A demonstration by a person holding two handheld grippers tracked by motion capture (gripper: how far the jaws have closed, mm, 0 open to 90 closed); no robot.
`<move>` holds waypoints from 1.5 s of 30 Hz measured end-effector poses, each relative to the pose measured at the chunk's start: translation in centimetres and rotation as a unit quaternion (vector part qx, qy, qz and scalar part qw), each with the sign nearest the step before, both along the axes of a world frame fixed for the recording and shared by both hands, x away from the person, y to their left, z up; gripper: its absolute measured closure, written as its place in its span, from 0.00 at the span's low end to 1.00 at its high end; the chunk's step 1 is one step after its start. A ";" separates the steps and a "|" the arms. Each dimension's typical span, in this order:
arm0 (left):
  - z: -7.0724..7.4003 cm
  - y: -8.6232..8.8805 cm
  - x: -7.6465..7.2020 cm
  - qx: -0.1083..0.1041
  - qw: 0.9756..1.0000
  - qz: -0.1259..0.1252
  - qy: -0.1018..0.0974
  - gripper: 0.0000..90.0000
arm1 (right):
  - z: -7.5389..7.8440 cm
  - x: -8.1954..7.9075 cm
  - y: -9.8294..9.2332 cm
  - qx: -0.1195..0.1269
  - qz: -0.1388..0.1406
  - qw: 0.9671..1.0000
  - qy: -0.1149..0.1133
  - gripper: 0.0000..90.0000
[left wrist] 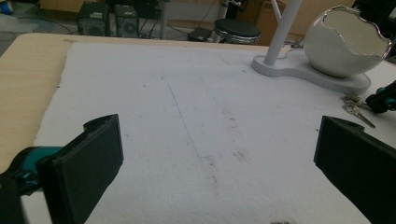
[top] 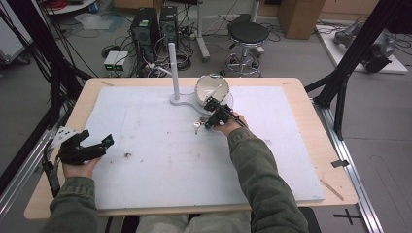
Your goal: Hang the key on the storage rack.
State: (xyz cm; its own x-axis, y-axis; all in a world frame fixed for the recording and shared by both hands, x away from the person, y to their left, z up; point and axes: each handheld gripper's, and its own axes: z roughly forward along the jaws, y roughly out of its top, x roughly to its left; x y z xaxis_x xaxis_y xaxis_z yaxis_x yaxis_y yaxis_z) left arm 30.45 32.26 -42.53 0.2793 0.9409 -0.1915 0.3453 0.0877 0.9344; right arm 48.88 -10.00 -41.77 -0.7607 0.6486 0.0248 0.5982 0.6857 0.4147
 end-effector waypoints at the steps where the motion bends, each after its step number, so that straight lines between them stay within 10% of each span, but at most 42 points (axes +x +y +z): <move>1: 0.0 0.0 0.0 0.001 1.000 0.000 0.000 0.02 | 0.0 -0.1 0.1 -0.004 0.002 1.000 -0.005 0.92; 26: 0.0 0.0 -0.1 -0.002 1.000 -0.001 0.001 0.02 | 2.7 -1.1 -0.9 0.060 -0.021 0.998 -0.013 0.92; 45: 0.0 0.0 0.0 -0.006 1.000 -0.003 0.003 0.02 | 6.9 -2.0 -1.5 0.101 -0.024 0.993 -0.059 0.92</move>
State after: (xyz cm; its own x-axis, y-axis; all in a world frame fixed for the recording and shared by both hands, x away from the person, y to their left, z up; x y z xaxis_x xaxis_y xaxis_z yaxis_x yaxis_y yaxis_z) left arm 30.44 32.23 -42.55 0.2847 0.9367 -0.2037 0.3507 0.0960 0.9315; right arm 46.86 -11.52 -34.87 -0.7349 0.6745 0.0704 0.5672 0.5544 0.6091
